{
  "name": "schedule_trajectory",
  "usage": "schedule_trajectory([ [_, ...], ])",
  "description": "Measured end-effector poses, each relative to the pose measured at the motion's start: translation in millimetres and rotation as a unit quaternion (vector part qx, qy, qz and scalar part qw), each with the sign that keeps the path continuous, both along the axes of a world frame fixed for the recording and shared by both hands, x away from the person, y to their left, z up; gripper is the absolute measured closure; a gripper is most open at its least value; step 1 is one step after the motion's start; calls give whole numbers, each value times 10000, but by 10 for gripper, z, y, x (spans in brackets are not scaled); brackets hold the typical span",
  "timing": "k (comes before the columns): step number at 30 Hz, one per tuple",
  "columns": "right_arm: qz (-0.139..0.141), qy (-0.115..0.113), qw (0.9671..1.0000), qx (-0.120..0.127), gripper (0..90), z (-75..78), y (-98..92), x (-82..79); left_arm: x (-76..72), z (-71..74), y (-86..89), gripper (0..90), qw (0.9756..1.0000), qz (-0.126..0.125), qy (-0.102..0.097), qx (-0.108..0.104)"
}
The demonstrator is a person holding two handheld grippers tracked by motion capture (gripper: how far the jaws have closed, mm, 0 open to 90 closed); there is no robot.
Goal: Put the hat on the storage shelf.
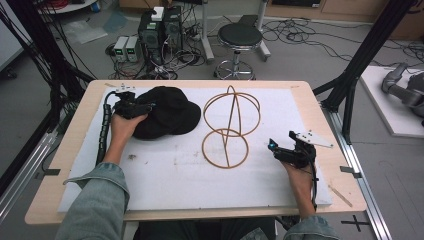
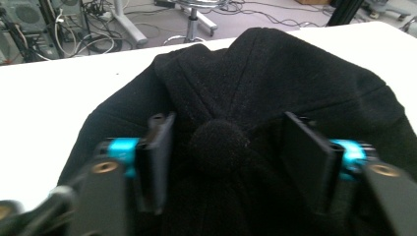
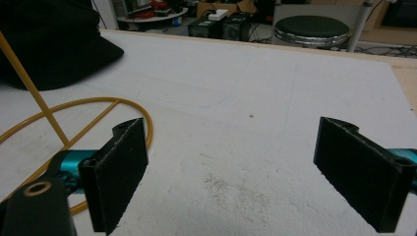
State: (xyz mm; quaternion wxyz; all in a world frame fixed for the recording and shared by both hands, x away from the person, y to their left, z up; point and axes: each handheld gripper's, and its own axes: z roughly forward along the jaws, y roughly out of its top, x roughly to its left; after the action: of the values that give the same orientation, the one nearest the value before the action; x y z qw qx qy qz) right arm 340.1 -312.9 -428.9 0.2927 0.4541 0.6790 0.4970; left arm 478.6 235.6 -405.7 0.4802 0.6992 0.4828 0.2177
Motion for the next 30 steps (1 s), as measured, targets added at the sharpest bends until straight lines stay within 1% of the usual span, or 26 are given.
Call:
schedule_trajectory([
  [1, 8, 12, 10000, 36, 129, 1, -1, -4, -7, 9, 3, 547, 10000, 20, 5, 29],
  [2, -2, 4, 10000, 9, 129, 1, 0, -3, -7, 9, 3, 579, 10000, 20, 5, 29],
  [3, -2, 4, 10000, 9, 129, 1, 0, -3, -10, 14, 9, 579, 10000, 9, 12, 36],
  [4, 4, 14, 10000, -3, 129, 0, 2, -4, -24, 30, 10, 645, 10000, -2, 0, 91],
  [6, 0, 12, 10000, -17, 129, 0, 1, -5, -32, 40, 3, 688, 9999, 6, -23, 107],
  [7, -1, 9, 10000, -35, 129, 0, 1, -5, -55, 74, -13, 696, 9998, -33, -107, 181],
  [8, -4, 7, 10000, -41, 129, -1, 0, -4, -55, 74, -13, 701, 9998, -33, -107, 181],
  [9, -5, 8, 10000, -43, 129, -2, 0, -2, -85, 126, -15, 705, 9997, -52, -207, 137],
  [10, -6, 7, 10000, -57, 129, -3, -2, 0, -103, 159, -8, 707, 9997, -40, -239, 47],
  [11, -15, 16, 10000, -42, 129, -2, -1, -2, -103, 159, -8, 708, 9997, -40, -239, 47],
  [12, -20, 23, 10000, -34, 129, -1, -1, -4, -122, 194, 6, 709, 9996, -44, -285, -6],
  [13, -26, 30, 10000, -22, 129, 0, 1, -5, -160, 255, 26, 711, 9993, -33, -344, -122],
  [15, -10, 4, 10000, -41, 129, -1, 0, -1, -177, 280, 39, 713, 9992, -37, -353, -165],
  [16, -10, -16, 10000, -67, 130, -3, -1, 4, -207, 328, 71, 713, 9987, -34, -378, -335],
  [17, -13, -19, 10000, -72, 129, -3, 1, 6, -207, 328, 71, 713, 9987, -34, -378, -335],
  [18, -13, -19, 10000, -72, 129, -3, 1, 6, -219, 349, 87, 713, 9981, -49, -371, -481],
  [19, -16, -14, 10000, -51, 129, -3, 7, 8, -254, 401, 103, 714, 9970, -79, -396, -658],
  [20, -7, -12, 10000, -44, 129, -3, 10, 10, -254, 401, 103, 713, 9970, -79, -396, -658],
  [22, -10, -12, 10000, -33, 130, -3, 12, 12, -298, 517, 97, 714, 9959, -142, -494, -739],
  [23, -16, -9, 10000, -22, 130, -3, 14, 13, -298, 517, 97, 713, 9959, -142, -494, -739],
  [24, -18, -27, 10000, -31, 130, -3, 13, 15, -331, 622, 79, 714, 9949, -204, -590, -793],
  [26, -29, -24, 10000, -21, 130, -2, 10, 15, -366, 735, 53, 714, 9942, -250, -684, -791],
  [27, -22, -20, 10000, -28, 130, -2, 6, 15, -366, 735, 53, 713, 9942, -250, -684, -791],
  [28, -23, -15, 10000, -24, 130, -2, 6, 14, -398, 841, 41, 713, 9928, -285, -765, -876],
  [29, -19, -19, 10000, -24, 130, -2, 3, 14, -398, 841, 41, 713, 9928, -285, -765, -876],
  [30, -27, -5, 10000, -15, 130, -1, 2, 12, -427, 945, 31, 714, 9913, -330, -842, -952],
])
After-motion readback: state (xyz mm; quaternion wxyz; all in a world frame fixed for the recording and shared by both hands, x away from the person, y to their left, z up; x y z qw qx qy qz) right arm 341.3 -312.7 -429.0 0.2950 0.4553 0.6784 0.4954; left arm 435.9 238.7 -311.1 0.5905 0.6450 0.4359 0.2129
